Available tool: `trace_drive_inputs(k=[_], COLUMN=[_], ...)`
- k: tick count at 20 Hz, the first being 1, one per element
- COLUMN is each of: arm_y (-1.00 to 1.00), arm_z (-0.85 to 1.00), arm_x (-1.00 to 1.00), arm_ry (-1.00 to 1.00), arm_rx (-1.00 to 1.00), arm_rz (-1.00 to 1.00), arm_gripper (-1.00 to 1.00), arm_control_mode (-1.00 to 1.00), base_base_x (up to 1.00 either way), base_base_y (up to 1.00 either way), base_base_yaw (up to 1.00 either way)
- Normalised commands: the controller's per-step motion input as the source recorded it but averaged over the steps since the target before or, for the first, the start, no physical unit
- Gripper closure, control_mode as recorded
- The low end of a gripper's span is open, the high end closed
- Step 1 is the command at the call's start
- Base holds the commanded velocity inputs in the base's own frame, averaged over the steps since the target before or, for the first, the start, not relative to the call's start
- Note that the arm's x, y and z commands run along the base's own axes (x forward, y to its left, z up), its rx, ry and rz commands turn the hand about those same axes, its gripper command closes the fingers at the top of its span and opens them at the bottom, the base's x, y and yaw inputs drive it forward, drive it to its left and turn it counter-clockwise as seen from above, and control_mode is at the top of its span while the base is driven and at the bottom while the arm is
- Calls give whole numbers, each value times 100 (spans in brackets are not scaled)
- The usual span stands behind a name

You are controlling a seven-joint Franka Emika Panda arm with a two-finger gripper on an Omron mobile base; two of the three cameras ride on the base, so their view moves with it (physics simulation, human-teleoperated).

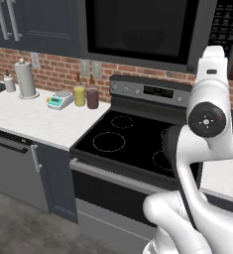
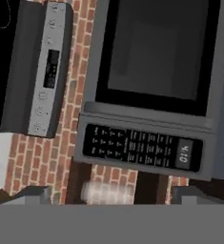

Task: Pick the lemon wedge from the sink and place it in the bowl. Then pick the bowl and place it in the microwave. Then close the microwave door and press the start button.

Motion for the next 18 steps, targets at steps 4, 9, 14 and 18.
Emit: trace_drive_inputs(k=[4, 9, 14, 18], arm_y=[0, 0, 0, 0], arm_z=[-13, -20, -1, 0], arm_x=[0, 6, 27, 10], arm_ry=[-55, -60, -37, -30], arm_rx=[45, 47, 57, 63], arm_rz=[10, 13, 9, 13], arm_gripper=[-100, -100, -100, -100], arm_control_mode=[-100, -100, -100, -100], base_base_x=[0, 0, 0, 0], base_base_y=[0, 0, 0, 0], base_base_yaw=[0, 0, 0, 0])
